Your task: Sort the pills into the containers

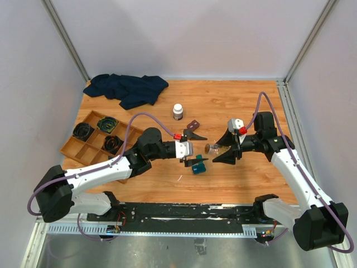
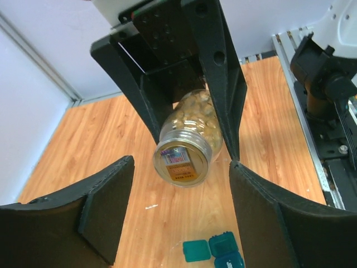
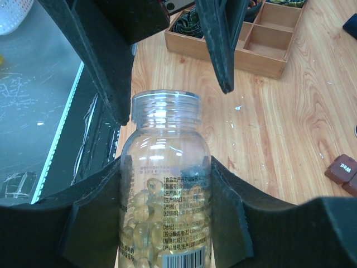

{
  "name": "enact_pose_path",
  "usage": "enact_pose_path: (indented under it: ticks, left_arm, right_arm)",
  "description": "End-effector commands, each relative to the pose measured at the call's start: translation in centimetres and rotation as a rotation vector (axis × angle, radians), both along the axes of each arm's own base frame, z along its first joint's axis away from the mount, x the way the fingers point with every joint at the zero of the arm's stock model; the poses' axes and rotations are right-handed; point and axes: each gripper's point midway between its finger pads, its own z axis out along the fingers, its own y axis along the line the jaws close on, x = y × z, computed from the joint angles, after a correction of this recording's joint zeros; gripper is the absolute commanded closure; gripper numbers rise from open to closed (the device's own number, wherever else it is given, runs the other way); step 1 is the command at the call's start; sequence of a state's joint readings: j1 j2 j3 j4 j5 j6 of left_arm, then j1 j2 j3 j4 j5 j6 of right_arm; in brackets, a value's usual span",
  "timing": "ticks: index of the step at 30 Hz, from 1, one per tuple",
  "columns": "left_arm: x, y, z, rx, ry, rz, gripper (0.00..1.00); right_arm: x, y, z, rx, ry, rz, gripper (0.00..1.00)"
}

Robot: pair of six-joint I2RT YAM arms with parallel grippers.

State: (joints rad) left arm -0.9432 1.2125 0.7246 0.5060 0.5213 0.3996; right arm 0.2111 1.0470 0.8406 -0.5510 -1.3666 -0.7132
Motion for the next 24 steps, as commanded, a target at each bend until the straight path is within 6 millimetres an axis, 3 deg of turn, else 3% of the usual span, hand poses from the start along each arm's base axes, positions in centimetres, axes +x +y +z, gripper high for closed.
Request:
enact_pose_path:
  ticks: [1,24]
  left_arm:
    - [-0.42,-0.48,0.96,-0.010,-0.026,-0.064,0.30]
    - [-0.05,-1.18,1.38,-0.034,0.053,-0.058,0.47]
  right_arm:
    - [-0.23,-0.02,1.13,0.034,-0.035,0.019,0.99]
    - [-0.22,-0.04,1.12,0.034,-0.036,0.017,1.00]
